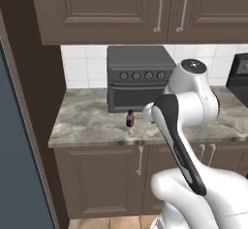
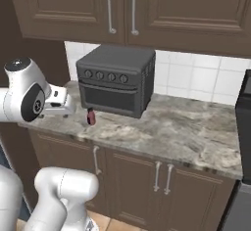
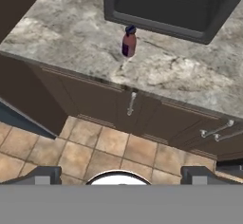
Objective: Place the drinks on the dining counter in a tight cluster.
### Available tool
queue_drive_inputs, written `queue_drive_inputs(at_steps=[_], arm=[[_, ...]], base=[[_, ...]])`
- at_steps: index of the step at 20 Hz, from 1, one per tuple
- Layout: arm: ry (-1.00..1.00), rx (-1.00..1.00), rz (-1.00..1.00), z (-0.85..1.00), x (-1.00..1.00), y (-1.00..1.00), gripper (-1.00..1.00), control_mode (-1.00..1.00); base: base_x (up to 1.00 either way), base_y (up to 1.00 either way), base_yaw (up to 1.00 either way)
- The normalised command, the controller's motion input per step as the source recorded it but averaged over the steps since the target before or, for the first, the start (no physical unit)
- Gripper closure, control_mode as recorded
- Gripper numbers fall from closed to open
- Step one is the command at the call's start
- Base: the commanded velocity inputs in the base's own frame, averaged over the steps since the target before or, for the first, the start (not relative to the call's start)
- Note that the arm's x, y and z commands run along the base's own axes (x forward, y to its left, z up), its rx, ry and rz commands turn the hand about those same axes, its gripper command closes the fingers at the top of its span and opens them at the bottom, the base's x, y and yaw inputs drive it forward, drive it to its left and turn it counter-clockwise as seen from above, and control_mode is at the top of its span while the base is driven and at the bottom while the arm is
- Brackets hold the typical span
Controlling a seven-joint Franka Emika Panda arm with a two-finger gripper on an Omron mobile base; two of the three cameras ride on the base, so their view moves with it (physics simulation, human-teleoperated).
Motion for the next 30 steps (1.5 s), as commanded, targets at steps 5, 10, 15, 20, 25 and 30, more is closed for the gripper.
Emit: queue_drive_inputs(at_steps=[5,10,15,20,25,30], arm=[[0.0,0.0,0.0,0.0,0.0,0.0,-1.0,1.0],[0.0,0.0,0.0,0.0,0.0,0.0,-1.0,1.0],[0.0,0.0,0.0,0.0,0.0,0.0,-1.0,1.0],[0.0,0.0,0.0,0.0,0.0,0.0,-1.0,1.0],[0.0,0.0,0.0,0.0,0.0,0.0,-1.0,1.0],[0.0,0.0,0.0,0.0,0.0,0.0,-1.0,1.0]], base=[[0.2,0.05,-0.4],[0.42,0.1,-0.26],[0.46,0.11,-0.18],[0.39,0.07,-0.07],[0.28,0.14,0.03],[0.44,0.2,0.14]])
